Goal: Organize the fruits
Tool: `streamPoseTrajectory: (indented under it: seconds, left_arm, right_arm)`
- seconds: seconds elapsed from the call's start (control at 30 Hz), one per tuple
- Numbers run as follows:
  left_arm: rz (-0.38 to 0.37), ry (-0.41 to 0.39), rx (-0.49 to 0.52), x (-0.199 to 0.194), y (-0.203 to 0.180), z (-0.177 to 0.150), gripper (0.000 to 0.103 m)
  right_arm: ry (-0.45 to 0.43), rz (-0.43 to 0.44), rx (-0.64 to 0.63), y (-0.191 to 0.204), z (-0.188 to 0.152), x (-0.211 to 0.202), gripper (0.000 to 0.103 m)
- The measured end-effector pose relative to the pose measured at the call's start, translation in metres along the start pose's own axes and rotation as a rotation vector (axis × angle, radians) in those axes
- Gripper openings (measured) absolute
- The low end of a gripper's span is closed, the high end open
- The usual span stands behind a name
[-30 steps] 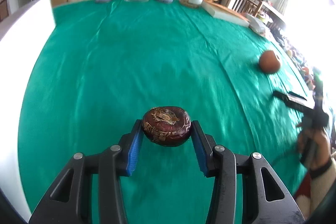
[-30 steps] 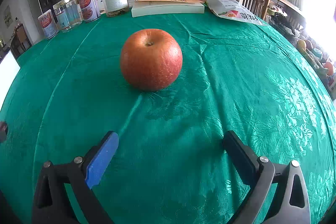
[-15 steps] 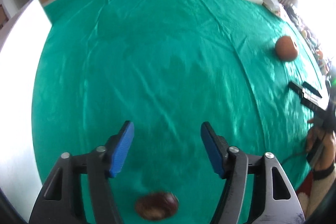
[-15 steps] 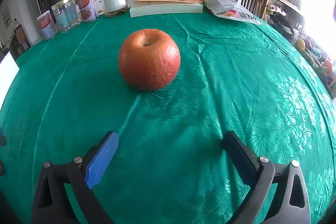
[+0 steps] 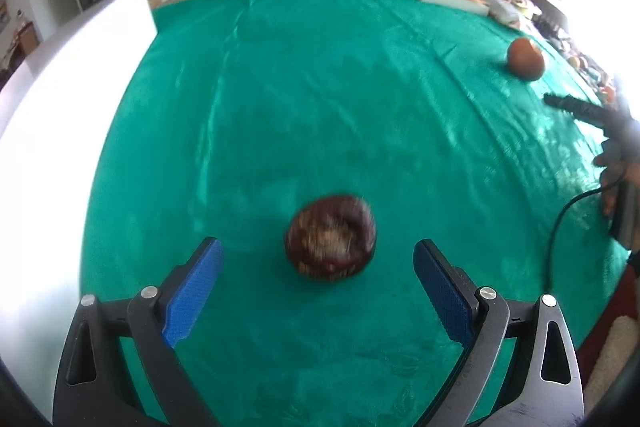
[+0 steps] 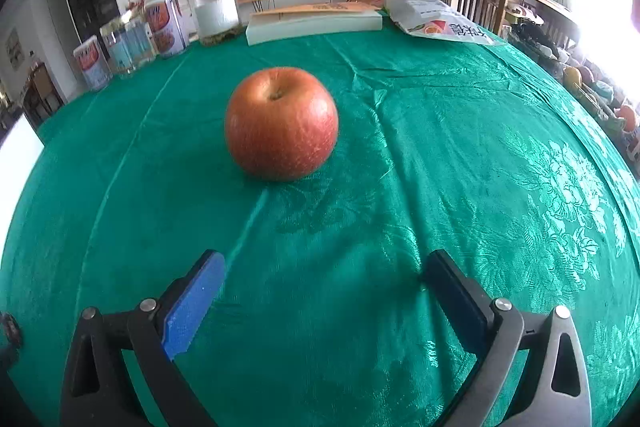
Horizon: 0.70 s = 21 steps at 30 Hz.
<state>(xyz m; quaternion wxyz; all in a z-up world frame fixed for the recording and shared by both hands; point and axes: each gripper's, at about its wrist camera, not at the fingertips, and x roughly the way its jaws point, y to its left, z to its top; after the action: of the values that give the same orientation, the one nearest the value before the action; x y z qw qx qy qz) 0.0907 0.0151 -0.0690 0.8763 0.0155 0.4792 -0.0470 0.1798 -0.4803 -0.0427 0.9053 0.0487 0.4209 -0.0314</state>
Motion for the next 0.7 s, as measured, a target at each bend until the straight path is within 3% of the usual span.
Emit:
streamPoseTrajectory:
  seconds: [0.07, 0.27, 0.37, 0.4, 0.43, 0.57, 0.7]
  left_arm:
    - [0.019, -0.019, -0.008, 0.001, -0.001, -0.003, 0.097]
    - [0.029, -0.033, 0.001, 0.009, -0.004, 0.002, 0.099]
    - [0.030, -0.025, -0.004, 0.008, -0.001, -0.003, 0.099]
    - [0.031, -0.022, -0.007, 0.007, 0.000, -0.004, 0.099]
    - [0.028, -0.021, -0.015, 0.006, 0.003, -0.004, 0.099]
    - [-0.007, -0.025, -0.069, -0.001, 0.020, -0.009, 0.099]
    - [-0.034, -0.027, -0.115, -0.007, 0.033, -0.014, 0.099]
  right_arm:
    - [-0.030, 0.056, 0.022, -0.007, 0.002, -0.005, 0.100]
    - [-0.015, 0.021, -0.073, 0.012, 0.038, 0.018, 0.100]
    - [-0.055, 0.010, -0.100, 0.025, 0.054, 0.030, 0.099]
    - [-0.067, 0.005, -0.109, 0.029, 0.059, 0.033, 0.090]
    - [-0.056, -0.002, -0.121, 0.033, 0.062, 0.038, 0.070]
    - [0.013, 0.027, -0.082, 0.035, 0.066, 0.041, 0.069]
    - [0.073, 0.119, -0.073, 0.046, 0.039, 0.006, 0.069]
